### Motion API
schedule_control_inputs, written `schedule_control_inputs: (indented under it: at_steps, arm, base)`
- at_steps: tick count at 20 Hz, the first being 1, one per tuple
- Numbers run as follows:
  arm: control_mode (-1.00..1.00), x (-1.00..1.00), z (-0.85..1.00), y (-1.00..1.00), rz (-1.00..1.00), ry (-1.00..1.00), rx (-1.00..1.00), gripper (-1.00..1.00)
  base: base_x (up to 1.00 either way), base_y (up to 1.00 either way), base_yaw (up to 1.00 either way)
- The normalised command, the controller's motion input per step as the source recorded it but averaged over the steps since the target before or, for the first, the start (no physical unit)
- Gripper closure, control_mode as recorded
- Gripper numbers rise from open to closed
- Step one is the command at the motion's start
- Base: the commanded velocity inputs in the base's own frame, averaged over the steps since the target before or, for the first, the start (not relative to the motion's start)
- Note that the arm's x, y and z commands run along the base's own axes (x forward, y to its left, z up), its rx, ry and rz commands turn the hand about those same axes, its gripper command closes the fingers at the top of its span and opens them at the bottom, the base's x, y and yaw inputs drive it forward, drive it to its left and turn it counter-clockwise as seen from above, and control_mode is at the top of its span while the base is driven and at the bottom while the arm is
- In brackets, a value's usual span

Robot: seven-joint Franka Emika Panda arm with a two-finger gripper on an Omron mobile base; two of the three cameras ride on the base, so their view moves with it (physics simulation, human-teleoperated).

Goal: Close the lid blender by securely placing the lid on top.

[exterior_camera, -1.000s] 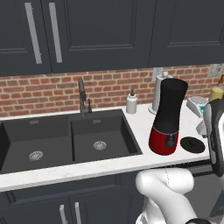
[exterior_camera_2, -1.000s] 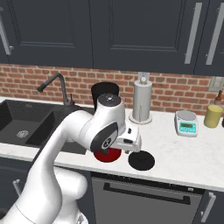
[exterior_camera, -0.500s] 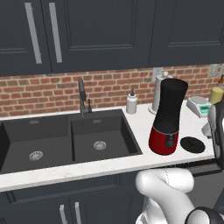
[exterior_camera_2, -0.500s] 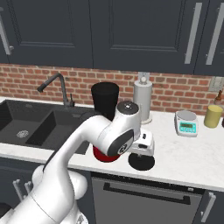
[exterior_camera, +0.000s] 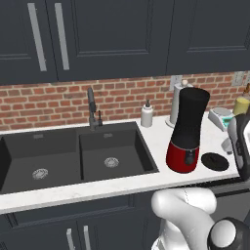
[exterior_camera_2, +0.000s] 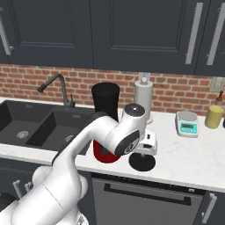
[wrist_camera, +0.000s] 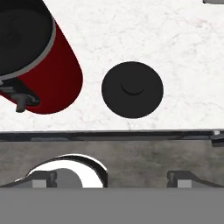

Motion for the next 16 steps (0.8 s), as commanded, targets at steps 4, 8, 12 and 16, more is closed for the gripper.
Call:
schedule_control_inputs:
  at_steps: [4,8,12,16]
  arm:
    - [-1.0,0.23,-0.33,-0.01,0.05,0.0,0.0,-1.0]
    - [-1.0,0.24,-0.37,-0.03,0.07,0.0,0.0,-1.0]
    - [-1.0,0.24,-0.34,-0.09,0.08,0.0,0.0,-1.0]
    - [-1.0,0.24,-0.28,-0.14,0.08,0.0,0.01,-1.0]
  base:
    - [0.0,0.0,0.0]
    - [0.0,0.0,0.0]
    - [0.0,0.0,0.0]
    - [0.0,0.0,0.0]
